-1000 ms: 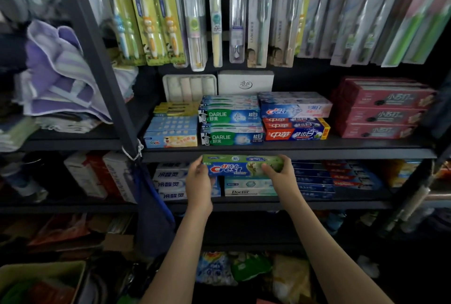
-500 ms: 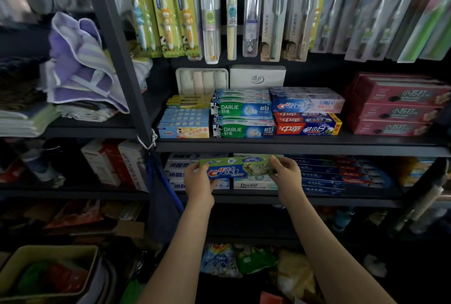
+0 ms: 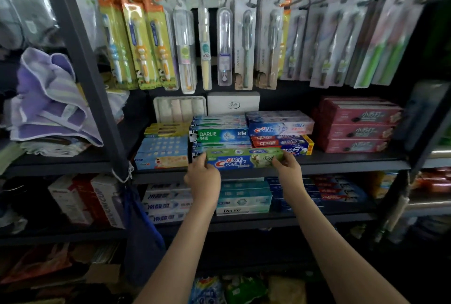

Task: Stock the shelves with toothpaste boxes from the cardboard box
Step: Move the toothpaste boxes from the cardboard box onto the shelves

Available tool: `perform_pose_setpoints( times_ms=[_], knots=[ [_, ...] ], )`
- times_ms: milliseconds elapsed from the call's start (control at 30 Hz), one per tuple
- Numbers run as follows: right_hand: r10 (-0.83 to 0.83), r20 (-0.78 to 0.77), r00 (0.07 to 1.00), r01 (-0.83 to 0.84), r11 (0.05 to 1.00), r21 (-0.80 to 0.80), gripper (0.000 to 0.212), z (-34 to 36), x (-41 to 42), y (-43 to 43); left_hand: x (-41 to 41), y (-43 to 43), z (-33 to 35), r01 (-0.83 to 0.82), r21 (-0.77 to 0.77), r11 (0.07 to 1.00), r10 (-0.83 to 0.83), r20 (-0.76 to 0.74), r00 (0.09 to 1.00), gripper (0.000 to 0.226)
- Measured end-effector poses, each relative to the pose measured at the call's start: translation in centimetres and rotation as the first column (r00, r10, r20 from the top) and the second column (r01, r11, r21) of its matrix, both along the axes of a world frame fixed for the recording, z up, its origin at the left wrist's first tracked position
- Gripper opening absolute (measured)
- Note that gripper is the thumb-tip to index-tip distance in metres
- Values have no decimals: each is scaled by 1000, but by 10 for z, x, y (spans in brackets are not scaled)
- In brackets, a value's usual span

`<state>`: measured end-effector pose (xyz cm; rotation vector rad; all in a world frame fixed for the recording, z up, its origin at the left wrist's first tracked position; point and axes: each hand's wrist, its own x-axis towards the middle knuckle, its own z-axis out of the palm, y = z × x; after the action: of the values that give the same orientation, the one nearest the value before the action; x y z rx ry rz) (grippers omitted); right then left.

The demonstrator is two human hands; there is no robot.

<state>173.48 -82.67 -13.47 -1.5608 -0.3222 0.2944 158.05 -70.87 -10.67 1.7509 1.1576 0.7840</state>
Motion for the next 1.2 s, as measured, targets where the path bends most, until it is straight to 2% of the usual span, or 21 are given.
perform_pose_setpoints(
  times_ms=[100,200,300,400,567,867,1000,1100,1200],
  knots=[
    [-38,54,998,40,998,-43,49,12,34,-19,39,-14,17,180,15,984,-180,-18,984,66],
    [-76,133,988,84,995,-56,48,25,67,-33,76,-19,30,245,23,969,-244,-43,969,71],
    [-78,186,979,103,987,-127,54,37,100,-38,111,-21,37,257,-28,966,-257,-21,966,63],
    [-54,212,976,95,978,-188,60,35,131,-36,140,-21,38,261,-52,964,-264,-67,962,49],
    [-14,187,982,65,962,-267,60,24,158,-29,170,-11,32,278,-62,959,-283,-107,953,25],
    [32,162,986,12,964,-265,66,9,166,-16,185,-3,20,290,-83,953,-294,-49,954,24],
    [16,179,984,31,965,-260,66,7,167,-13,186,-5,15,309,-86,947,-312,-28,950,34],
    [23,177,984,23,967,-254,69,7,163,-13,184,-8,16,288,-88,953,-288,15,957,56],
    [-26,242,970,93,959,-267,72,4,153,-17,172,-26,15,228,69,971,-230,27,973,62]
  ],
)
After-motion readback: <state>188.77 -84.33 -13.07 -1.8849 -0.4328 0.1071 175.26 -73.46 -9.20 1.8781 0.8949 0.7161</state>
